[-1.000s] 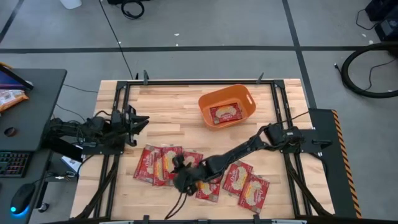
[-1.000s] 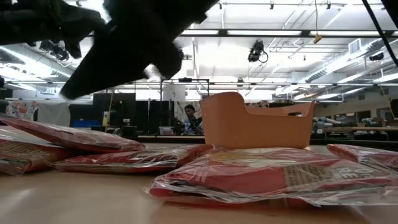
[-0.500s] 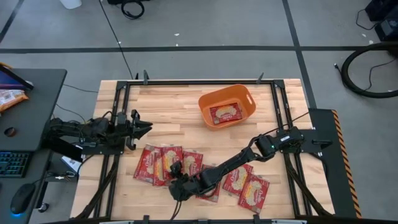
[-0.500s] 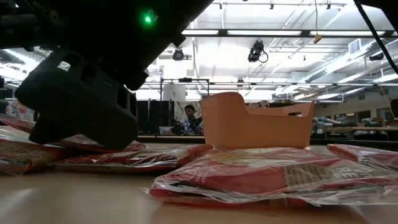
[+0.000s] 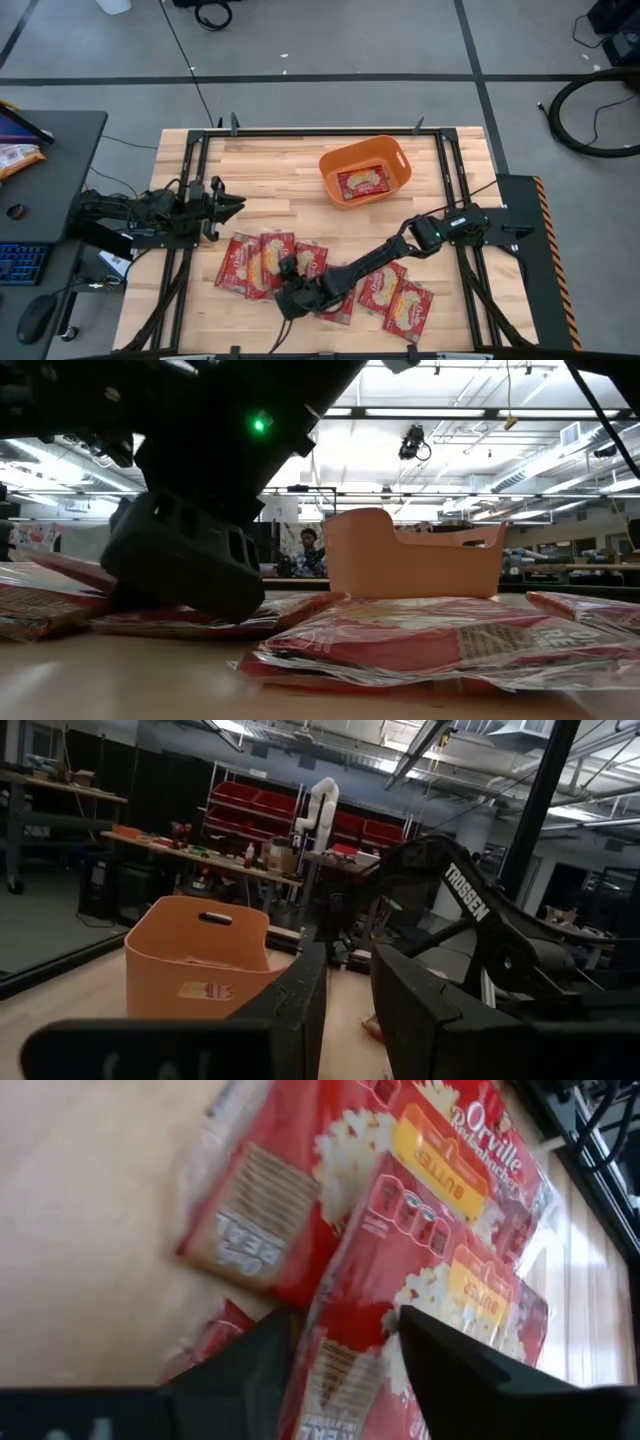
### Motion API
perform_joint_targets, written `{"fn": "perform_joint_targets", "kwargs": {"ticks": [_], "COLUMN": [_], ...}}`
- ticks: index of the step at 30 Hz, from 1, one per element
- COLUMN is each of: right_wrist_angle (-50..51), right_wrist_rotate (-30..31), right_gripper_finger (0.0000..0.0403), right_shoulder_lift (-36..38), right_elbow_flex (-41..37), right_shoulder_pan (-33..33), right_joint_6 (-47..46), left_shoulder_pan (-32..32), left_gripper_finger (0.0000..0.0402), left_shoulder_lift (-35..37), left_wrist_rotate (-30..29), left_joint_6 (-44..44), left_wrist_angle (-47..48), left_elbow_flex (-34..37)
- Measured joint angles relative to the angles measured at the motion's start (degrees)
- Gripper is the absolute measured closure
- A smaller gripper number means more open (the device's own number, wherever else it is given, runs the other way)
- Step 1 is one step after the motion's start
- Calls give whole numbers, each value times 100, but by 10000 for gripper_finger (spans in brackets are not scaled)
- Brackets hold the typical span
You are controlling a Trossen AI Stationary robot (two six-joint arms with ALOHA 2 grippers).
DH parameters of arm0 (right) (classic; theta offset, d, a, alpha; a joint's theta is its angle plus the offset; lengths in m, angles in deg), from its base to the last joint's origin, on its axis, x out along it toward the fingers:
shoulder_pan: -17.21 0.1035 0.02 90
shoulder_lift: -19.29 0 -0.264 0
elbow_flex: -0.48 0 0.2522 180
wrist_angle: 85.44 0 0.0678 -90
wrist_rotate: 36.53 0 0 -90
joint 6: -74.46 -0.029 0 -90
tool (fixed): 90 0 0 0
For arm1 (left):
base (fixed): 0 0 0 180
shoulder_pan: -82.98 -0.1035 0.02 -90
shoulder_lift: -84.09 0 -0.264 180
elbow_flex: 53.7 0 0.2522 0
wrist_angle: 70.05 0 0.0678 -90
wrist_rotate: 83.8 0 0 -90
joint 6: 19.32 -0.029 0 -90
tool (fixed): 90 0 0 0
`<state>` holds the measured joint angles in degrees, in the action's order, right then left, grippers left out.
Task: Sort popcorn bags into baskets
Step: Put the popcorn pack into the orange bin
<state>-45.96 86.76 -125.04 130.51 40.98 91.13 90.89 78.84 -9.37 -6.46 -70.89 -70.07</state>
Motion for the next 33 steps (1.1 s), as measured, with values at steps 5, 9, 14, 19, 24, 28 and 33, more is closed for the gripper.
{"fn": "perform_joint_targets", "kwargs": {"ticks": [5, 9, 14, 19, 24, 28, 33], "right_wrist_angle": [96, 97, 176, 572, 1158, 1897, 2664], "right_wrist_rotate": [-155, -170, -43, 312, 773, 1004, 1487], "right_gripper_finger": [299, 372, 389, 397, 396, 398, 398], "right_shoulder_lift": [2, 2, 76, 430, 986, 1491, 2082], "right_elbow_flex": [0, 0, -2, 0, 9, 9, 9], "right_shoulder_pan": [-118, -139, -94, 15, 54, 52, 52], "right_joint_6": [-315, -279, -211, -201, -513, -1297, -2027], "left_shoulder_pan": [0, -2, -1, -2, -1, 0, -2], "left_gripper_finger": [315, 315, 315, 315, 315, 315, 315], "left_shoulder_lift": [-1, -1, -1, -1, 1, -1, 1], "left_wrist_rotate": [0, 1, 2, 0, -2, 0, 0], "left_joint_6": [2, 2, 2, 2, 3, 4, 4], "left_wrist_angle": [-3, -1, -1, 2, -3, 1, 6], "left_elbow_flex": [0, 0, 0, 0, 0, 0, 0]}}
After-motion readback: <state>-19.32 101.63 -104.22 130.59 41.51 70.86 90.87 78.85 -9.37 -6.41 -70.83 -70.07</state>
